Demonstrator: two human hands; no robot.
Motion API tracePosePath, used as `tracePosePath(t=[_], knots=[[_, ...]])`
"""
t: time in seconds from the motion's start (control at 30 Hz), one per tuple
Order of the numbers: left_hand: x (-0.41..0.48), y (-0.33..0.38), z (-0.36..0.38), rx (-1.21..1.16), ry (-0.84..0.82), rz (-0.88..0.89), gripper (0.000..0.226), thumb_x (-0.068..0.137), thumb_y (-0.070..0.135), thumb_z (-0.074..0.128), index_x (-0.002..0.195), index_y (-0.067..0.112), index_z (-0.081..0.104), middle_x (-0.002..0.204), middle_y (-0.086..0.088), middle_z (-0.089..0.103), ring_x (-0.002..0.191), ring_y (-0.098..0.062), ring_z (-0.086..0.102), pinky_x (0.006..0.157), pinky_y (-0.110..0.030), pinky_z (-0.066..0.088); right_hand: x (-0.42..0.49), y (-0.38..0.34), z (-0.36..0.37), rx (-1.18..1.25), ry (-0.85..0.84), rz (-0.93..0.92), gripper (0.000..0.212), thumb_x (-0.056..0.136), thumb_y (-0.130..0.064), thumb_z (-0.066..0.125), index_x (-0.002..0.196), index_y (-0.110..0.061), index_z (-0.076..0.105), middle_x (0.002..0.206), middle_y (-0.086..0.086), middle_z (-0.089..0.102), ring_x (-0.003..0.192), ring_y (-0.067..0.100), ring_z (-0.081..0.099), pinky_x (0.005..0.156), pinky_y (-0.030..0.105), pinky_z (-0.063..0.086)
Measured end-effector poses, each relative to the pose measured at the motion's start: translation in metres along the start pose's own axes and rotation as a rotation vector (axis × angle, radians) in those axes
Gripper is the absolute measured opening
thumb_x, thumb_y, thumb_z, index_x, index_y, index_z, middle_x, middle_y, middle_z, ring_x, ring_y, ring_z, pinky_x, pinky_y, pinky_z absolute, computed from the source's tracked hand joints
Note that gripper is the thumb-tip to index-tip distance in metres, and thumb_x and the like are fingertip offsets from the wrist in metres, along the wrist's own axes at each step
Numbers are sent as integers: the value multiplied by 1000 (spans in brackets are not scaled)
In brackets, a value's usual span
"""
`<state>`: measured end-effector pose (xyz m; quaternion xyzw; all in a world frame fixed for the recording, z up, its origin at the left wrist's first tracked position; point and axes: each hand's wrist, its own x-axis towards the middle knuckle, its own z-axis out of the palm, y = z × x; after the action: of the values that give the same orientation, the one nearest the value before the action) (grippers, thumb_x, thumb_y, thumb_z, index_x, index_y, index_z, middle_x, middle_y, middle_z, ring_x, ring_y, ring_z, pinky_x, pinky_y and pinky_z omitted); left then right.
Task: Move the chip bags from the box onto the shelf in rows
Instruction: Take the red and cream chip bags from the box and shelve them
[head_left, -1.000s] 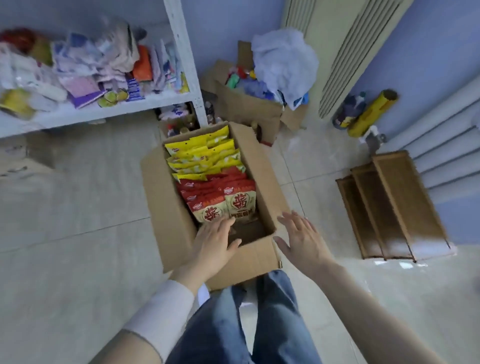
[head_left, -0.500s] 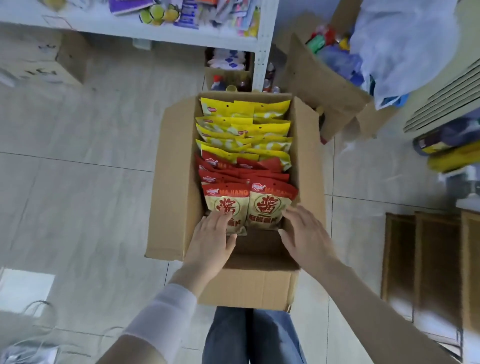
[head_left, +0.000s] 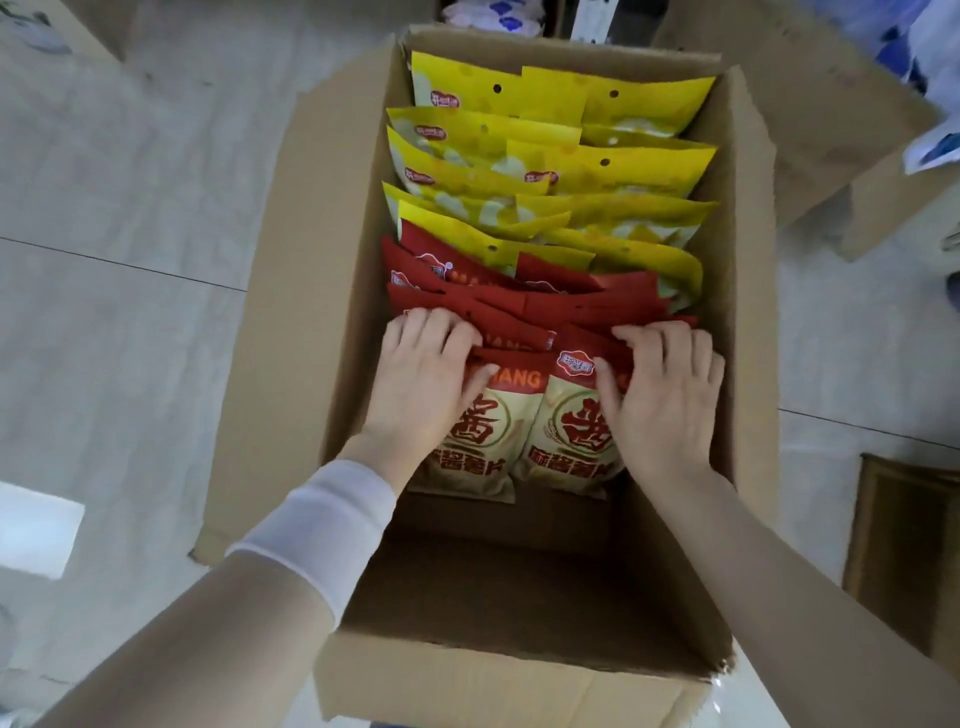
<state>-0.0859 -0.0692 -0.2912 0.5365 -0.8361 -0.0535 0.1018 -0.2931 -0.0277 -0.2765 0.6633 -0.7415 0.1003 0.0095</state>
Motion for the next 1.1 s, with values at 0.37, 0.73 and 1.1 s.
tracePosePath(t=[0.37,0.73,1.1], knots=[[-3,-1,-37,-297,-404,151,43,90,51,43,94,13,62,83,-4,68,74,-24,66,59,-32,54,0,-9,-38,88,-310,-27,29,94,-30,48,88,-2,54,62,11,61,51,32,61,42,22,26],[-40,32,-227,-639,-518,-215,31,84,42,62,90,12,59,88,-1,67,81,-18,62,68,-27,51,12,-35,-220,108,-344,68,39,97,-39,35,109,-4,49,90,21,63,84,39,60,60,32,34],[-89,-29,-404,-439,-208,-160,22,93,37,48,79,21,44,53,14,43,52,-13,48,49,-19,34,26,-149,-350,126,-235,-167,36,96,-41,35,99,-7,48,80,16,61,73,36,60,53,28,32]])
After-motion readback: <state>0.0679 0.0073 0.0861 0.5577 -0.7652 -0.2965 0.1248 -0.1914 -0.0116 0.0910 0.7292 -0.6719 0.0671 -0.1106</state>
